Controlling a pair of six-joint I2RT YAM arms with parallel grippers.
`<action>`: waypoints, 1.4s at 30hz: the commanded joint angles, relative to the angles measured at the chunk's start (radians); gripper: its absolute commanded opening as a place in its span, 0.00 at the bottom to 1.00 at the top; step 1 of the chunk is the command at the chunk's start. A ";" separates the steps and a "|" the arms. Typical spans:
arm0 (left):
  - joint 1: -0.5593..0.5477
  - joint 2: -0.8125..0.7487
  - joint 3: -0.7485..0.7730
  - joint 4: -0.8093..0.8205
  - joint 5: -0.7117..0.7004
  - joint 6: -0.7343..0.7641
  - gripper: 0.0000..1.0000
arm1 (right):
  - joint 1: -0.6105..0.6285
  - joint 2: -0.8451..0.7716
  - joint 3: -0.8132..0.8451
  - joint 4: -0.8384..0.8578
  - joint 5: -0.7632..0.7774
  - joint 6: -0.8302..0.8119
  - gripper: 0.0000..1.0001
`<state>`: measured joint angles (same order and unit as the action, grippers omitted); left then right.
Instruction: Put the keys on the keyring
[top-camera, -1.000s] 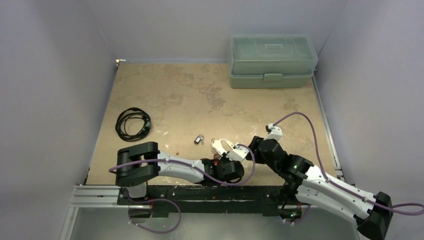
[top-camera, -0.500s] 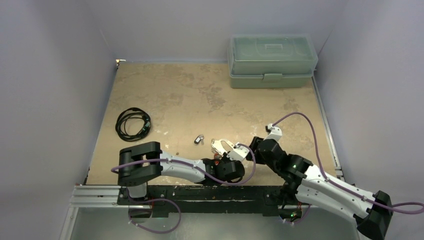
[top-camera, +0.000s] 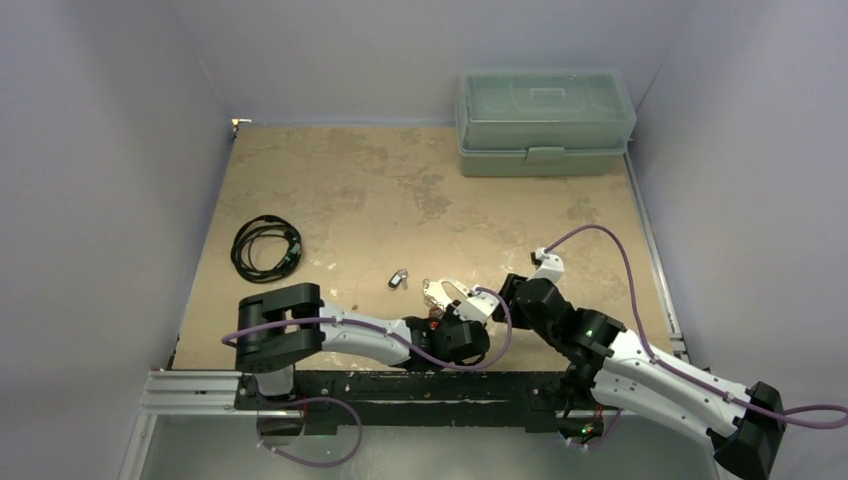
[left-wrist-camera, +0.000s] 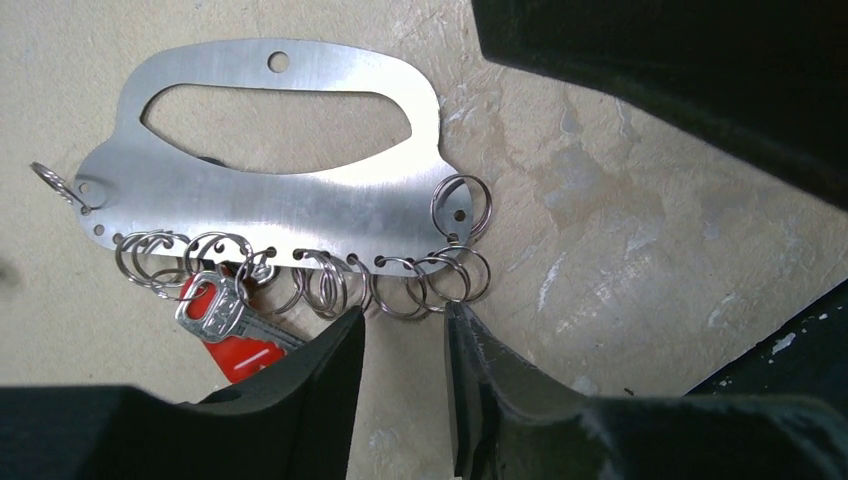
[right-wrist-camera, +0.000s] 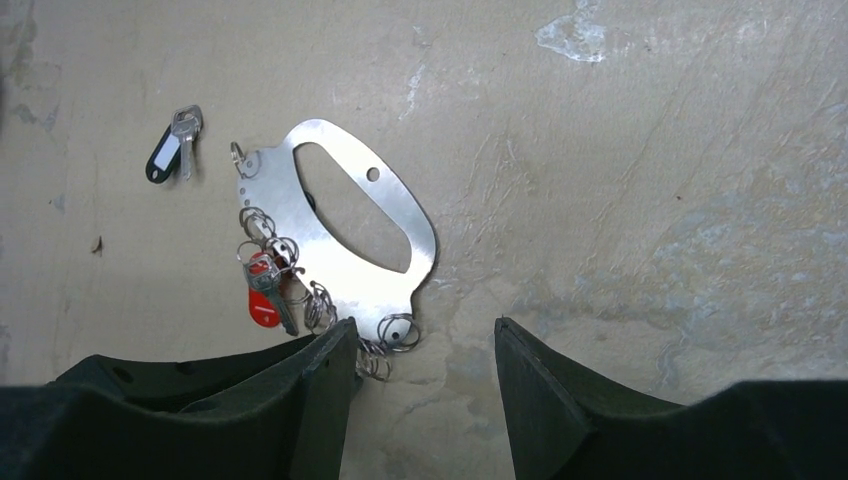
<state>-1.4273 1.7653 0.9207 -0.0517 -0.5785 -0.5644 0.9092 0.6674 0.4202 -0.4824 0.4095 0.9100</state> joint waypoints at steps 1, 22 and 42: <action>-0.039 -0.101 0.064 0.035 0.026 0.131 0.37 | 0.016 0.013 0.028 0.139 -0.055 0.004 0.56; -0.039 -0.621 0.036 -0.647 -0.372 0.066 0.50 | 0.093 0.192 -0.010 0.331 -0.307 0.133 0.51; -0.039 -0.635 0.016 -0.801 -0.417 0.000 0.62 | 0.117 0.384 0.048 0.260 -0.211 0.089 0.50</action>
<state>-1.4666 1.1122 0.9360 -0.8330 -0.9695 -0.5411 1.0210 1.0370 0.4431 -0.2276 0.1631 1.0122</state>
